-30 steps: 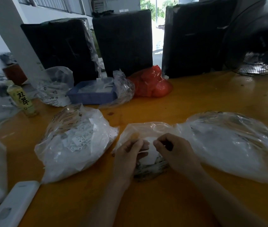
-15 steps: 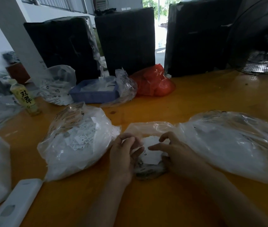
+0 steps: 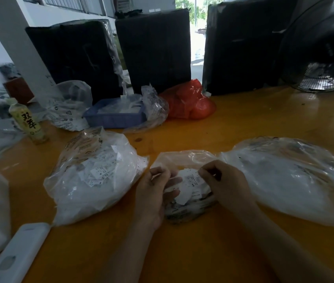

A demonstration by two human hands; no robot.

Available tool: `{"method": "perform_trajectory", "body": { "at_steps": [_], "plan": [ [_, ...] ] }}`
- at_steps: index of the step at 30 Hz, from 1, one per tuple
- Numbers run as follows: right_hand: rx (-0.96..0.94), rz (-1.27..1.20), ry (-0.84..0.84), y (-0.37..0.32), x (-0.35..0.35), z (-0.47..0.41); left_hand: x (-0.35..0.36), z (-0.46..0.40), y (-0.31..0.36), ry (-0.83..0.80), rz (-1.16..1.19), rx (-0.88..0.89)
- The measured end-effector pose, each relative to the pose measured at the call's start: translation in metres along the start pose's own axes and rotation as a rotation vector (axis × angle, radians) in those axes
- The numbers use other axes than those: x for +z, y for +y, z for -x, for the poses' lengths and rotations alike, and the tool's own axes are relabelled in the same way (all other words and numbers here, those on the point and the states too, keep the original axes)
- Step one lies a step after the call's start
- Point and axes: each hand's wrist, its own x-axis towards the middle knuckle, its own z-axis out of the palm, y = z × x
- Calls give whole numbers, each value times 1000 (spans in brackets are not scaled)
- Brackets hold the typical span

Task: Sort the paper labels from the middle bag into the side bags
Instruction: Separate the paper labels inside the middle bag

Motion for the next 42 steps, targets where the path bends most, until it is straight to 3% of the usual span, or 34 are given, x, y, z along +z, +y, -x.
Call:
{"method": "perform_trajectory", "body": {
  "at_steps": [13,19,26,29,37,42],
  "plan": [
    [204,-160,60,-4,-6,-1,-3,-4,-9,-65,120,5],
    [377,-677,92,-9,-15,-5,-2,-3,-13,-98,63,22],
    [264,-680,57,-3,-20,0,1,-1,-12,-114,5,7],
    [227,-536,57,-3,-18,-1,1,1,-10,-135,-41,31],
    [178,-511,136,-5,-14,-2,3,8,-14,-259,-395,139],
    [161,-592,193,-9,-17,1,3,9,-11,-219,-251,83]
  ]
}}
